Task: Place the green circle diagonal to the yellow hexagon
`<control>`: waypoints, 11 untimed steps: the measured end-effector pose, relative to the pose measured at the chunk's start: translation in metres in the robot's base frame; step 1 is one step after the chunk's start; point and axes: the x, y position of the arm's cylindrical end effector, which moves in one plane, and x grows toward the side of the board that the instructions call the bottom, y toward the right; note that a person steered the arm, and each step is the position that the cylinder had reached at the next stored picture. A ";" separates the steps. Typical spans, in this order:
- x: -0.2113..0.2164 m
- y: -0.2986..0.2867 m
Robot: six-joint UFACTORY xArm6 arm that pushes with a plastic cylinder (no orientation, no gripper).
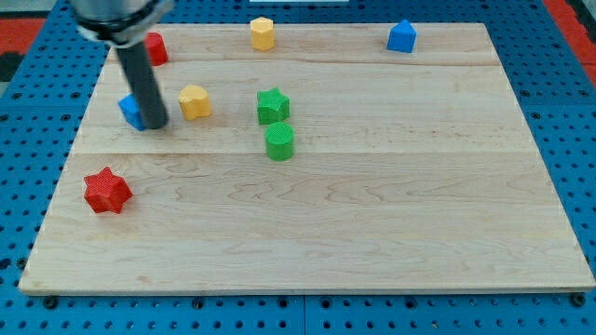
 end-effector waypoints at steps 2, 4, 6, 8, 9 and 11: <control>0.001 0.001; 0.004 0.105; -0.008 0.169; 0.040 0.164; 0.047 0.218; 0.098 0.212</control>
